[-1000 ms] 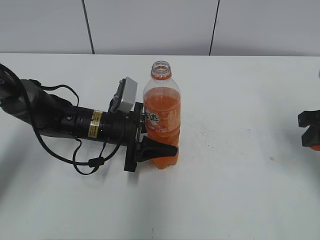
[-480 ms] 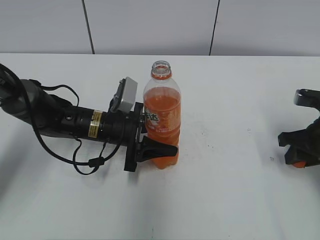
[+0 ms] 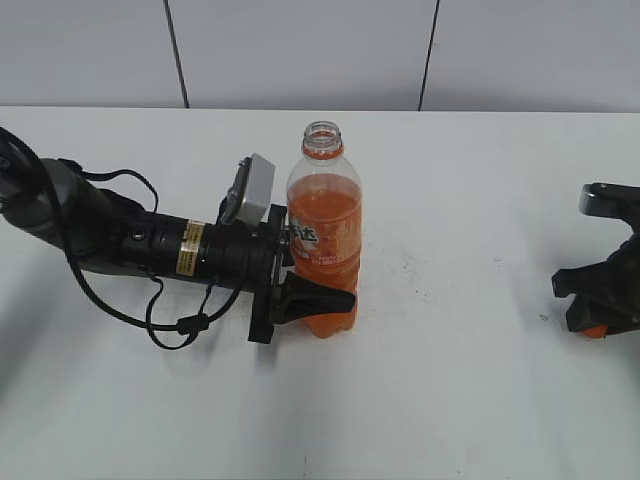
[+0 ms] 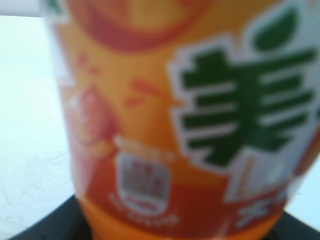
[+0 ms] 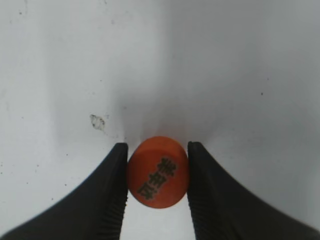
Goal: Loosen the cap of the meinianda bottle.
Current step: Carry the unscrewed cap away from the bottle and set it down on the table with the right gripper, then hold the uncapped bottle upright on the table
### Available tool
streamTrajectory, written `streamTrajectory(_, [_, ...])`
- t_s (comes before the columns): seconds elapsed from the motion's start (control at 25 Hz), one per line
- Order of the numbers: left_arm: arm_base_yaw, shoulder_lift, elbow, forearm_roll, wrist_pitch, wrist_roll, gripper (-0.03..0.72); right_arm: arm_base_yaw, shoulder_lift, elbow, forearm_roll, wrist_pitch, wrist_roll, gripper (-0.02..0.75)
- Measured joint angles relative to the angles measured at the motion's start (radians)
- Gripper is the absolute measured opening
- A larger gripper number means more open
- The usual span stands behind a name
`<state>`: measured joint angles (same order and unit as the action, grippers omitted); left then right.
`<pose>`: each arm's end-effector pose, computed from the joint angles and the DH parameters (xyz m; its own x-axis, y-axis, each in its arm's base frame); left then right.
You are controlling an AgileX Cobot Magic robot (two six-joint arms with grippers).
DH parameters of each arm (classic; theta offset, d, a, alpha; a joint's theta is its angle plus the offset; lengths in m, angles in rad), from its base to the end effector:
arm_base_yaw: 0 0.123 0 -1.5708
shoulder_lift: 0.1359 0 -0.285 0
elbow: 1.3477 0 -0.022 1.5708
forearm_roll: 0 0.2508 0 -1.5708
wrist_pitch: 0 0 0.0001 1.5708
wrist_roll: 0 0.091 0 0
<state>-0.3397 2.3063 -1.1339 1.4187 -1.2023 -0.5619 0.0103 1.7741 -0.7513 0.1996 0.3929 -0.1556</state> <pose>0.3316 -0.2061 0.0719 -0.0568 0.2540 -0.9655 0.9979 -0.0155 -0.0627 0.2836 0.0098 0.1150 -0.9695 0.0191 -0.2445 -0.0007 0.9967 0.0807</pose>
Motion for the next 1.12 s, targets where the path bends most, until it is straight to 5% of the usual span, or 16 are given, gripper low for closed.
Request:
streamTrajectory(0.16, [0.000, 0.000, 0.000, 0.000, 0.000, 0.000, 0.394, 0.000, 0.001, 0.000, -0.003, 0.000, -0.002, 0.295])
streamTrajectory(0.4, [0.000, 0.000, 0.000, 0.000, 0.000, 0.000, 0.394, 0.000, 0.001, 0.000, -0.004, 0.001, -0.002, 0.447])
streamTrajectory(0.72, [0.000, 0.000, 0.000, -0.004, 0.001, 0.000, 0.396, 0.000, -0.025, -0.052, 0.023, 0.056, -0.003, 0.463])
streamTrajectory(0.96, [0.000, 0.000, 0.000, -0.026, -0.001, 0.000, 0.579, 0.000, -0.076, -0.075, 0.023, 0.075, -0.003, 0.463])
streamTrajectory(1.12, [0.000, 0.000, 0.000, -0.027, -0.002, -0.002, 0.596, 0.000, -0.102, -0.075, 0.023, 0.082, -0.003, 0.463])
